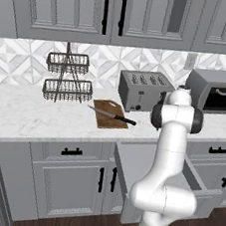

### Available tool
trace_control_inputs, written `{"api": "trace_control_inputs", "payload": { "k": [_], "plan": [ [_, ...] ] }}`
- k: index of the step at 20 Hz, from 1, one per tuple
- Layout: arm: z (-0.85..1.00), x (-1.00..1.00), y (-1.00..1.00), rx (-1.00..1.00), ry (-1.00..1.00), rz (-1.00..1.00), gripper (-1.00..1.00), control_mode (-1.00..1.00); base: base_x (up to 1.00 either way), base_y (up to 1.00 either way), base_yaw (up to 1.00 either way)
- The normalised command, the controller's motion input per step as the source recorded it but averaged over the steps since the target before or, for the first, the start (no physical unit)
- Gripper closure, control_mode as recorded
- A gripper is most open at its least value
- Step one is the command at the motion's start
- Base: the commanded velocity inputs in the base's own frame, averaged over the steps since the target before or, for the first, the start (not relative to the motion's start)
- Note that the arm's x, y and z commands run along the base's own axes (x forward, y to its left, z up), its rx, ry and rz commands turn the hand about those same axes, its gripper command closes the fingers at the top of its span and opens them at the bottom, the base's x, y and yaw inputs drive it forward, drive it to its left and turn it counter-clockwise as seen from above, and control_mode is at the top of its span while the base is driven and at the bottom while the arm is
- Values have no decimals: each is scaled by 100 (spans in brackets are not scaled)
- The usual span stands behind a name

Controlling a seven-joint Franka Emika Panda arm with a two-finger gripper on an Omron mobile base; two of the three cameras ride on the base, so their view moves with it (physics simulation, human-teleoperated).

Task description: Pick up the knife from the drawer and place it on the cutting board. Then place the meat from the plate to the cutting board.

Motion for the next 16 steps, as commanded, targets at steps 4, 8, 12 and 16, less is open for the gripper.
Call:
{"api": "trace_control_inputs", "payload": {
  "k": [4,8,12,16],
  "plan": [
    [-45,0,0,0,8,0,100,-100,0,0,0],
    [-26,0,0,0,3,0,100,-100,0,0,0],
    [-22,-6,0,0,1,2,100,-100,0,0,0],
    [-26,-13,0,0,0,3,100,-100,0,0,0]
  ]
}}
